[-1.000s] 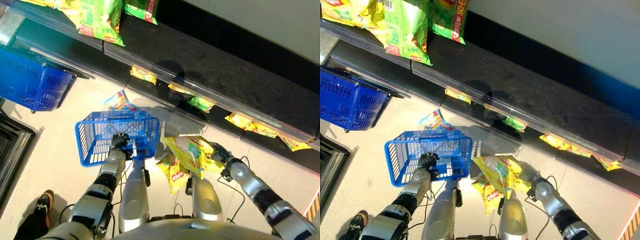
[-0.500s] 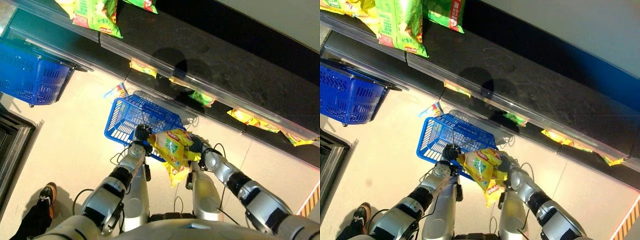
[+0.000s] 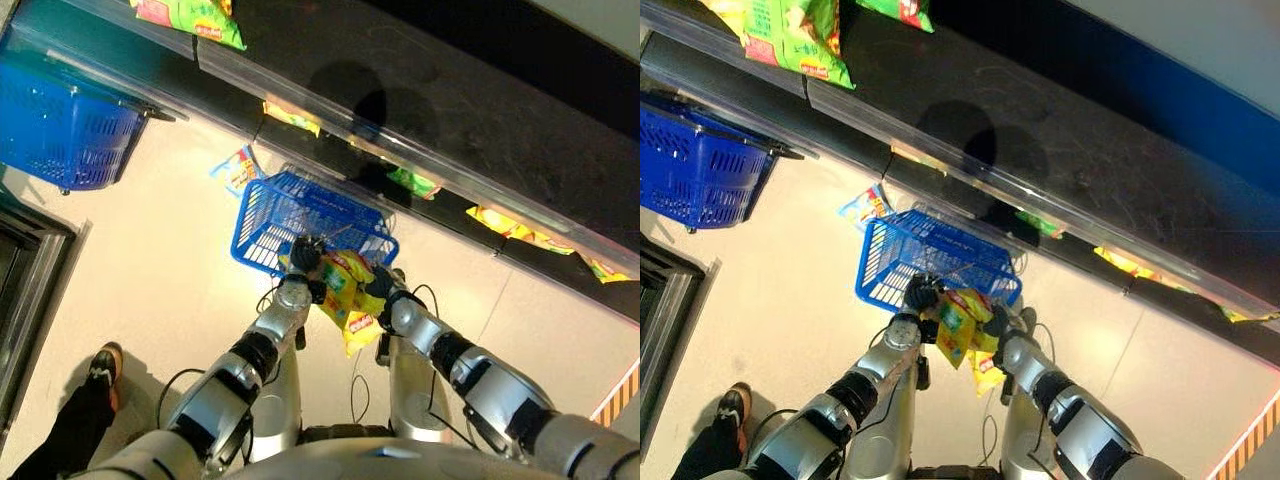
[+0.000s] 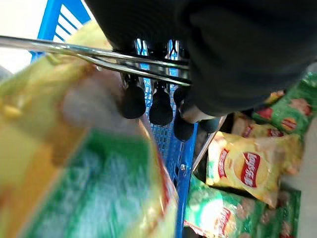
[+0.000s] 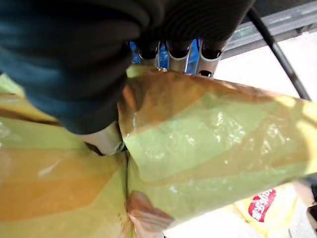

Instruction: Pick up the snacks into the basket

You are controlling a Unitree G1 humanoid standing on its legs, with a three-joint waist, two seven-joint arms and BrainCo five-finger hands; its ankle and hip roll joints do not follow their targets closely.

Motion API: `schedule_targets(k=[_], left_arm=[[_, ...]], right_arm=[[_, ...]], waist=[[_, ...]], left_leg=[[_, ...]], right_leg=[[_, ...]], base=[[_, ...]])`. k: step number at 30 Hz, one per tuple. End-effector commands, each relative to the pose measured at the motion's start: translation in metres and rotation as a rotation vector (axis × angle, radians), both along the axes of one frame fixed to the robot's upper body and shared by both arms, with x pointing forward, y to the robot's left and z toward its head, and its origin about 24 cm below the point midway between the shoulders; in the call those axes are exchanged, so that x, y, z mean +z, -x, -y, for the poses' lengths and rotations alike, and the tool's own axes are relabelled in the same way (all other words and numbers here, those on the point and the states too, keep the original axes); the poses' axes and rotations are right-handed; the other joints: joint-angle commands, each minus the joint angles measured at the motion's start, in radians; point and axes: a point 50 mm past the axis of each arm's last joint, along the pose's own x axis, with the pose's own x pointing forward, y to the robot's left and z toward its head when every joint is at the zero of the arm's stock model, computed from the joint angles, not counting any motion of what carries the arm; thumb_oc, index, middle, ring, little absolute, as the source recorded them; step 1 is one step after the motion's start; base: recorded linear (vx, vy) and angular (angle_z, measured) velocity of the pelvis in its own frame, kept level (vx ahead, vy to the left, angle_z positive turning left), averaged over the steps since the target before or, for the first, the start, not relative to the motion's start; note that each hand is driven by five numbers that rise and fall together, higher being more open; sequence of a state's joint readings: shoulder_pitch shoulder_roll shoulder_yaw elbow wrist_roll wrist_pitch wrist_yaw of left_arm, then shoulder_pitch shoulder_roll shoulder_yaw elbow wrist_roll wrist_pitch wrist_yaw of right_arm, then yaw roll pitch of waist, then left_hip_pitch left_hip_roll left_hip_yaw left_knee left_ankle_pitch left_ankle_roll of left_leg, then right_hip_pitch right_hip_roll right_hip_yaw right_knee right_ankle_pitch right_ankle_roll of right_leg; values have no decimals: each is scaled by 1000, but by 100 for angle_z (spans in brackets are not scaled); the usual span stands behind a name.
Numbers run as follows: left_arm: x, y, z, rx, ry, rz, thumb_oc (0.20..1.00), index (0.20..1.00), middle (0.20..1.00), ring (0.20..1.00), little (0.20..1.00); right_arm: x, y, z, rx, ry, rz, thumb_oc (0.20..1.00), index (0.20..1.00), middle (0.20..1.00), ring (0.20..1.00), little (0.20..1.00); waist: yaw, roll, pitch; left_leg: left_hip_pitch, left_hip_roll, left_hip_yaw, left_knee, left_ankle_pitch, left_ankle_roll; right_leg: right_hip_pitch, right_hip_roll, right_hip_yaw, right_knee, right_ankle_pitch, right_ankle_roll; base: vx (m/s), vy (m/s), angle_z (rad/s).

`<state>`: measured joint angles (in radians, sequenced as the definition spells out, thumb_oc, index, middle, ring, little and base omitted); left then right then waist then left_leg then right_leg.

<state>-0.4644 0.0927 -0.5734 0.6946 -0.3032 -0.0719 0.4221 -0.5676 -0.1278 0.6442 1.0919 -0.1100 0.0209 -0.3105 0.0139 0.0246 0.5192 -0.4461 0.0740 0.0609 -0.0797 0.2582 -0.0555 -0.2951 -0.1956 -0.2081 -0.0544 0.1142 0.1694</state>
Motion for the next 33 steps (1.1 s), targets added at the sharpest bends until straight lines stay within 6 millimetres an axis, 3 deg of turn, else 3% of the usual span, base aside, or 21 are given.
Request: schedule_targets(k=[1, 6, 10, 11, 12, 13, 19, 20, 21, 28, 33], left_arm=[[51, 11, 67, -220, 247, 173, 200, 200, 200, 200, 200], [81, 24, 82, -333, 363, 257, 200, 200, 200, 200, 200], [91, 29, 88, -363, 434, 268, 200, 200, 200, 200, 200], [103, 34, 91, -401, 484, 296, 200, 200, 200, 200, 200], [103, 34, 91, -401, 483, 297, 200, 200, 200, 200, 200], [114, 39, 93, -439, 528, 319, 200, 200, 200, 200, 200], [141, 45, 98, -494, 639, 365, 200, 200, 200, 200, 200], [146, 47, 99, -509, 656, 375, 200, 200, 200, 200, 200], [148, 47, 99, -515, 655, 383, 200, 200, 200, 200, 200], [152, 45, 97, -499, 680, 385, 200, 200, 200, 200, 200], [152, 41, 87, -457, 680, 399, 200, 200, 200, 200, 200]], right_arm=[[37, -31, -22, -42, -111, 136, 200, 200, 200, 200, 200], [61, -44, -43, -5, -154, 215, 200, 200, 200, 200, 200], [79, -56, -43, -24, -130, 280, 200, 200, 200, 200, 200], [93, -67, -33, -60, -80, 331, 200, 200, 200, 200, 200], [93, -67, -33, -60, -81, 331, 200, 200, 200, 200, 200], [102, -75, -23, -84, -38, 355, 200, 200, 200, 200, 200], [117, -87, 11, -176, 34, 380, 200, 200, 200, 200, 200], [118, -88, 23, -212, 45, 373, 482, 482, 482, 482, 482], [119, -89, 26, -228, 38, 364, 1000, 1000, 1000, 1000, 1000], [110, -85, 26, -229, 29, 318, 1000, 1000, 1000, 1000, 1000], [90, -75, 25, -235, -16, 266, 1000, 1000, 1000, 1000, 1000]], waist=[[51, 83, 1], [76, 112, 1], [89, 128, 1], [103, 146, 1], [103, 146, 1], [115, 164, 1], [133, 192, 1], [140, 198, 1], [142, 201, 1], [141, 192, 1], [130, 179, 1]], left_leg=[[-30, -76, -2, -1, -54, -7], [-78, -84, 1, 0, -51, -9], [-108, -91, 2, -1, -50, -8], [-129, -95, 3, -2, -48, -9], [-129, -95, 3, -2, -48, -9], [-150, -100, 0, -2, -46, -8], [-189, -114, -9, -3, -43, -8], [-197, -118, -12, -2, -43, -7], [-199, -120, -12, -3, -44, -6], [-189, -124, -15, -5, -50, -1], [-170, -124, -15, -5, -56, 4]], right_leg=[[-230, 7, 0, 106, 75, -34], [-276, 2, 2, 97, 86, -31], [-301, -1, 4, 92, 92, -31], [-320, -5, 2, 93, 94, -30], [-321, -5, 2, 93, 94, -30], [-340, -8, 1, 93, 98, -28], [-378, -17, -5, 98, 104, -23], [-382, -21, -7, 100, 103, -20], [-382, -23, -8, 100, 103, -19], [-372, -24, -7, 92, 105, -15], [-355, -23, -5, 92, 101, -15]], base=[[-27, 41, 5], [-13, 33, 1], [-6, 13, 1], [0, 0, 0], [-10, 50, -2], [-6, 40, 1], [2, 18, 7], [-1, 17, 12], [2, 16, 12], [3, 8, 3], [0, 0, 0]])
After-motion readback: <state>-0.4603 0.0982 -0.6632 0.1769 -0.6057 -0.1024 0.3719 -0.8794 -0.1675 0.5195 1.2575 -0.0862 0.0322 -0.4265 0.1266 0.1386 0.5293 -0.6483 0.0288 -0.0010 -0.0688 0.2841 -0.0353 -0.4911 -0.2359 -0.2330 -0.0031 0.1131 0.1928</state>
